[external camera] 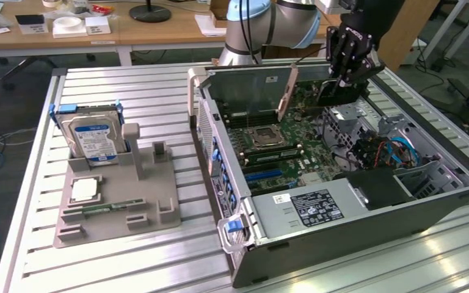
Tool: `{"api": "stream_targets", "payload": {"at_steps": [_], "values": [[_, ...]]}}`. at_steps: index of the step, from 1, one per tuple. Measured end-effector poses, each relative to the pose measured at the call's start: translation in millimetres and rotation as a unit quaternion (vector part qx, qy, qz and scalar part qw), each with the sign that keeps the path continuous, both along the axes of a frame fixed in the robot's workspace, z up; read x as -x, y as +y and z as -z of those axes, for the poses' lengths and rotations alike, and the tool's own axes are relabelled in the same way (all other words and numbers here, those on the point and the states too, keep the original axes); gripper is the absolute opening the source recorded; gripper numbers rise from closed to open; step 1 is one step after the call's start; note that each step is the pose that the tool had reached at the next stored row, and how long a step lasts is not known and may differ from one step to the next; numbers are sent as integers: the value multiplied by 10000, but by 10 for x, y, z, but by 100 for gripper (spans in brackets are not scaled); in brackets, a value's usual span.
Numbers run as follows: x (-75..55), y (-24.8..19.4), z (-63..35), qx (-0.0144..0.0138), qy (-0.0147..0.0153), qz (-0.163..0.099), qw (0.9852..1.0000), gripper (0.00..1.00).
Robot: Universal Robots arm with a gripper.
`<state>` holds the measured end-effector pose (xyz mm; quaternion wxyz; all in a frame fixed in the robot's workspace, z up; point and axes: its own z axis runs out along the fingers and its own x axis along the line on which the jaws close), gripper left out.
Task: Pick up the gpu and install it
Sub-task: 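Insert the gpu into the slot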
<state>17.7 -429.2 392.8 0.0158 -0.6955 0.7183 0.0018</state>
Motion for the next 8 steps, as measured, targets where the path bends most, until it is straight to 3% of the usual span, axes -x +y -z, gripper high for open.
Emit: {"api": "stream_targets", "payload": {"at_steps": [5, 8], "values": [[83, 0, 7, 0, -2, 0, 10000, 27], [256, 0, 32, 0, -8, 0, 10000, 27]]}}
